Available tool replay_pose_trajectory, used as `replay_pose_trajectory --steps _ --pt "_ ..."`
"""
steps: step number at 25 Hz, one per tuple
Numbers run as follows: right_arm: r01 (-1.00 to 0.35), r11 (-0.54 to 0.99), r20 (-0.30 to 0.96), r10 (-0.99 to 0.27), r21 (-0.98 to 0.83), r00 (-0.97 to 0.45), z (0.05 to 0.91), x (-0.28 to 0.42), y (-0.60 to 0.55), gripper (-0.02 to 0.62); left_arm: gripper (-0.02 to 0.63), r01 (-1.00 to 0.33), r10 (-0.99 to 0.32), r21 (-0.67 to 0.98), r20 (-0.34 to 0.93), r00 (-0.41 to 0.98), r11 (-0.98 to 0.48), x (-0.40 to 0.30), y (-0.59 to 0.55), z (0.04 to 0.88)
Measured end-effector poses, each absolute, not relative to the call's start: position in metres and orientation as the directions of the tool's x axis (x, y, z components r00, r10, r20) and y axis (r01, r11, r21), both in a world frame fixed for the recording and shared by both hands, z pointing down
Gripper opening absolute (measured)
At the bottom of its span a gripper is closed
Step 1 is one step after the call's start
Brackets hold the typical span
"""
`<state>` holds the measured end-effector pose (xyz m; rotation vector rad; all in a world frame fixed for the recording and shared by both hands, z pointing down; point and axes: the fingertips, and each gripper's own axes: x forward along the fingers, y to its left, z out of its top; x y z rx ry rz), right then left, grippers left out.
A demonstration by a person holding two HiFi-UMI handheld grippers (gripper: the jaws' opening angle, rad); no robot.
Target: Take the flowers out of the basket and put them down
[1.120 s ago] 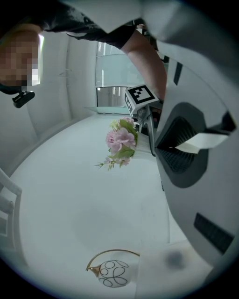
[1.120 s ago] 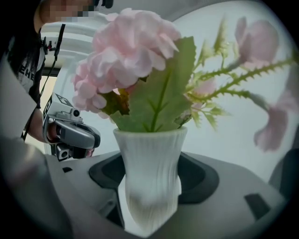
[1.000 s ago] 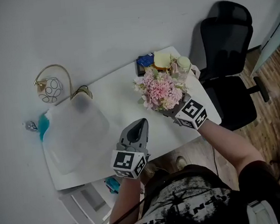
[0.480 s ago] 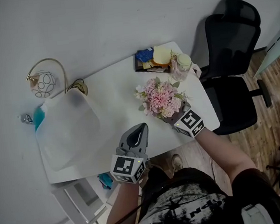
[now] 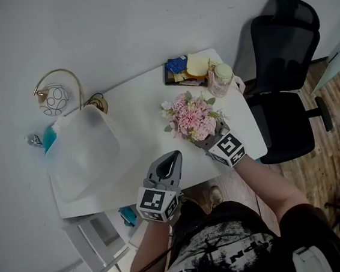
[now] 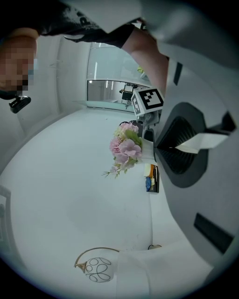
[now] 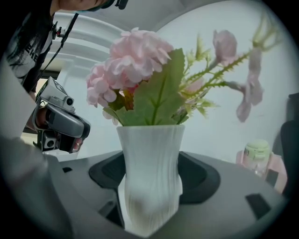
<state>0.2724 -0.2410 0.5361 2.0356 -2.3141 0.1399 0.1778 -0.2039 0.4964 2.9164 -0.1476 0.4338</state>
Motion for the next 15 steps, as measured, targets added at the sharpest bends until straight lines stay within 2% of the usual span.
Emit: replay_pose_trajectory --steps 8,15 --pt "-0.992 0.105 0.121 -0.986 -0.074 -0.113 0.54 0.272 -0.242 0.336 0.012 -0.12 -0.066 0.164 0.3 0.952 -0.979 0.171 -0.197 0.491" --pt "-0.994 0.085 0.133 -0.987 -0.065 -0.093 0.541 0.276 -0.231 0.347 0.012 -0.104 -0.031 0.238 0.291 0.956 -0.966 0.165 -0.186 0.497"
